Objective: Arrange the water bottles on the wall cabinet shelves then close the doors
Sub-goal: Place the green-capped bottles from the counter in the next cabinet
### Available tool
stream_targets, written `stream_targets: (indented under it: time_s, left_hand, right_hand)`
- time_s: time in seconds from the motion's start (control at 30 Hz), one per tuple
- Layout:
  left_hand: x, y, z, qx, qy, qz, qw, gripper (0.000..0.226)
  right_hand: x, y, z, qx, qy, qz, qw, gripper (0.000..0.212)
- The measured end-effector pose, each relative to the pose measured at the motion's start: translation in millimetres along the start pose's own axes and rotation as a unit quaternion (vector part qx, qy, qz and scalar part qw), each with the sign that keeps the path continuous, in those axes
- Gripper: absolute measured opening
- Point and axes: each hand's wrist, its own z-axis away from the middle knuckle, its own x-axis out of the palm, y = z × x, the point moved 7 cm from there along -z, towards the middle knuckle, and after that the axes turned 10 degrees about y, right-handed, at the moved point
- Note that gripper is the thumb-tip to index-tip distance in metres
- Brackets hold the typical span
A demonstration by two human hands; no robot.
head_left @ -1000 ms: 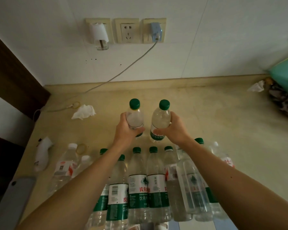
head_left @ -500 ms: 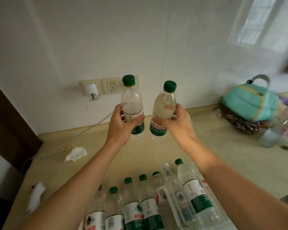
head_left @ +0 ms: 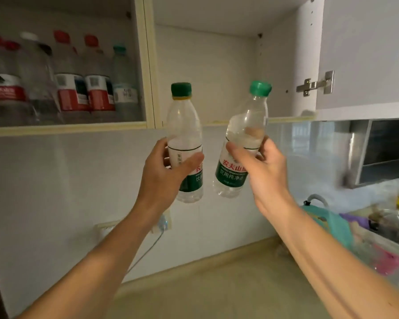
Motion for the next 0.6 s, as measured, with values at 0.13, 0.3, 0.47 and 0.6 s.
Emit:
stream_targets:
  time_s: [0.13, 0.3, 0.47, 0.6]
  left_hand:
    - [21, 58, -43, 0.049, 0.026, 0.004, 0.998, 0.064]
    - [42, 108, -96, 0.091, 0.06, 0.005, 0.994, 0.045]
    - [62, 106, -136, 0.072, 0.092, -0.01, 0.993, 0.039]
    - [72, 73, -150, 0.029, 0.103, -0.035, 0.994, 0.036]
  right_hand:
    - [7, -41, -56, -0.045, -0.013, -0.037, 0.998, 0.045]
    - [19, -64, -122, -0.061, -0.02, -0.063, 0.996, 0.04]
    - [35, -57, -164, -0.041, -0.046, -0.051, 0.997, 0.038]
    - [48, -54, -180, -0.031, -0.077, -0.047, 0.995, 0.04]
